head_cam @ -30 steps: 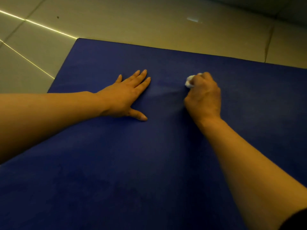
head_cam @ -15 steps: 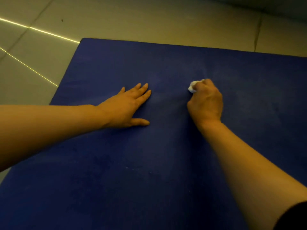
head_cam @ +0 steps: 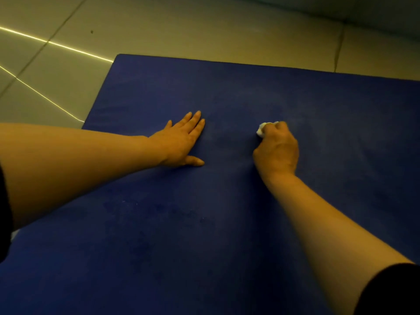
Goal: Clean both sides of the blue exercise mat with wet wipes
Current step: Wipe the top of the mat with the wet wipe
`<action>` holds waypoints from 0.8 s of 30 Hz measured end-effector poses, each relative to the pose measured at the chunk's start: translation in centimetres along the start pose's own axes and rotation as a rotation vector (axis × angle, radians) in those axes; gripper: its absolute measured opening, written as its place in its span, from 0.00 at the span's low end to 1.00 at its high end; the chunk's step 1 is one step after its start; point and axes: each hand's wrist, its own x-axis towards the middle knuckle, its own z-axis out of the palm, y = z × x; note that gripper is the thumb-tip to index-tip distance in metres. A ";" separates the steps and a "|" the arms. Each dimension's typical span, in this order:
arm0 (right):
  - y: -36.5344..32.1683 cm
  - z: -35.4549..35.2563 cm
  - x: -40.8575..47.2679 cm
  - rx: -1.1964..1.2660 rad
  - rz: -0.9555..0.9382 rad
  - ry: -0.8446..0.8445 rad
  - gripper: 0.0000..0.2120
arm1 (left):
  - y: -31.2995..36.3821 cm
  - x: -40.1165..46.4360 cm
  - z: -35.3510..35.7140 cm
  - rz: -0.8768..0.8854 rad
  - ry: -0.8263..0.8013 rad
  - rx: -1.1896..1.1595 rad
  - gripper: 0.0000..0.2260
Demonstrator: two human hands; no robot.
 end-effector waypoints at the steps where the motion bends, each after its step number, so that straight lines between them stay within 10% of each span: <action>1: -1.1 0.3 -0.4 -0.006 0.016 -0.008 0.11 | 0.1 0.0 0.0 -0.006 -0.007 0.003 0.46; 7: -3.7 1.9 -3.9 0.073 -0.333 -0.163 0.12 | 1.1 -1.1 0.9 -0.016 0.048 -0.027 0.40; 14: 2.1 -1.2 -4.1 -0.018 0.046 -0.014 0.09 | 5.2 -5.6 3.1 0.020 -0.079 -0.062 0.39; 20: -4.7 0.9 -9.1 0.128 -0.198 -0.248 0.07 | 6.5 -6.3 3.1 -0.028 -0.081 -0.127 0.48; 24: -0.3 -1.3 -7.5 0.118 -0.032 -0.135 0.08 | 6.4 -6.0 4.0 -0.025 -0.071 -0.115 0.49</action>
